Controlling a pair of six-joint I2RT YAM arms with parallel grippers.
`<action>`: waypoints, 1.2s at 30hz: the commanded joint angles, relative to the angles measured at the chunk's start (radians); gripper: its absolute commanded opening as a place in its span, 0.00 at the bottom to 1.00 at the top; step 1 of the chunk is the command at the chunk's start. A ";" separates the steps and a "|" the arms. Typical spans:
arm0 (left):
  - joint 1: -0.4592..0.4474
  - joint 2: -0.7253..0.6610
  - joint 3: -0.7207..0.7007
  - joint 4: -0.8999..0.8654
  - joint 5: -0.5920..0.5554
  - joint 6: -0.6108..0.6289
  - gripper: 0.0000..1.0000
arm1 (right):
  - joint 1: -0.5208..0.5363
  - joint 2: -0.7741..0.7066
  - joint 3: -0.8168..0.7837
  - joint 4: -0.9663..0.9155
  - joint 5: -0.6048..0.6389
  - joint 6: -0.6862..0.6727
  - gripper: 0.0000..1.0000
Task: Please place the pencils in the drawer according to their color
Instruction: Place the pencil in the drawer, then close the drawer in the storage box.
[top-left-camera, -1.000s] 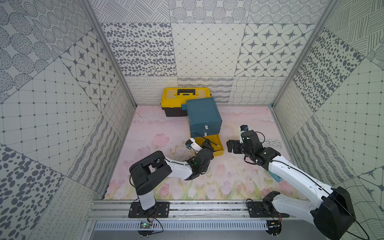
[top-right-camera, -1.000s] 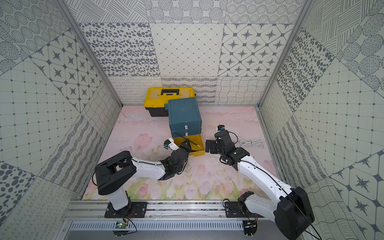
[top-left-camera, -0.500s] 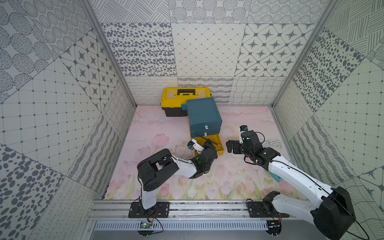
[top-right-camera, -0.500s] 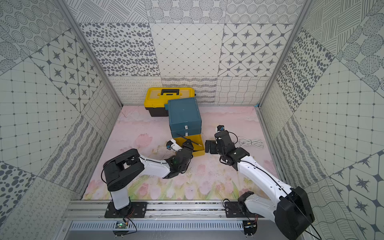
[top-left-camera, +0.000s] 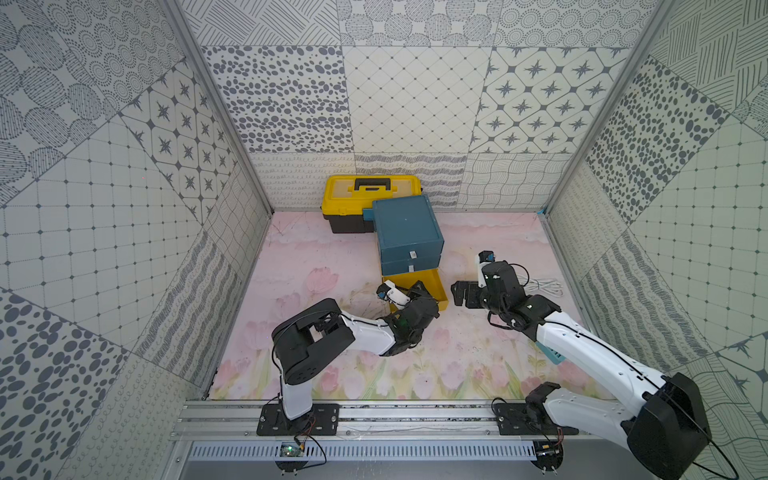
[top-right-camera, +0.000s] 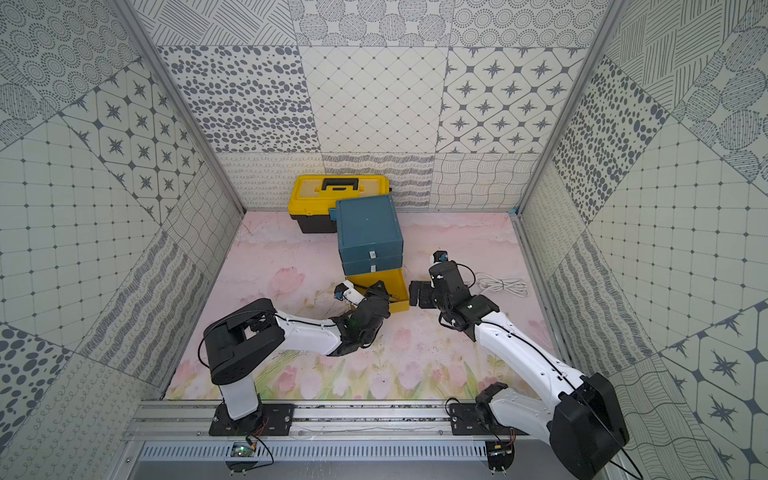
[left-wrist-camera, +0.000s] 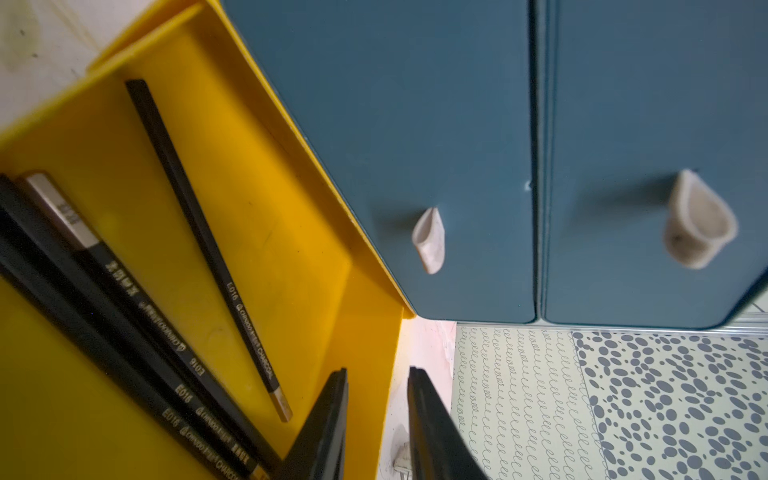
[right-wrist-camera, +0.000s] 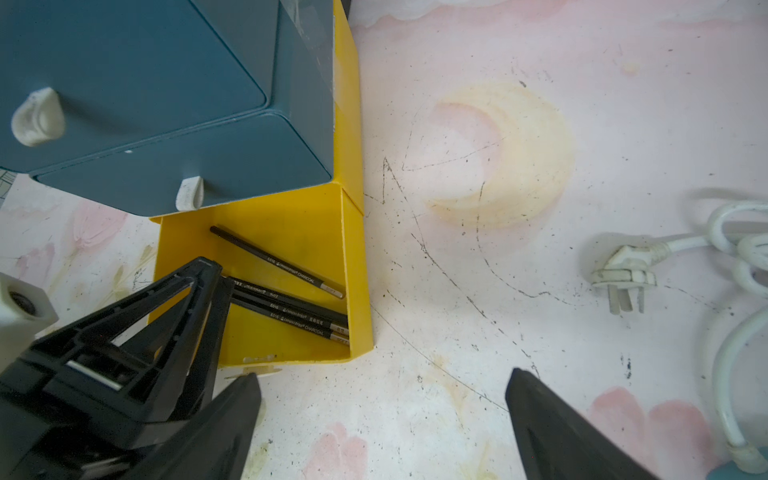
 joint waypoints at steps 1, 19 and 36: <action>-0.011 -0.063 0.011 -0.081 -0.006 0.071 0.33 | -0.002 -0.021 -0.018 0.053 -0.027 0.014 0.99; -0.014 -0.483 -0.041 -0.545 0.002 0.437 0.98 | -0.003 -0.057 -0.059 0.045 -0.062 0.055 0.99; 0.006 -0.702 -0.147 -0.858 0.233 1.013 1.00 | -0.002 -0.065 -0.065 0.034 -0.064 0.073 0.99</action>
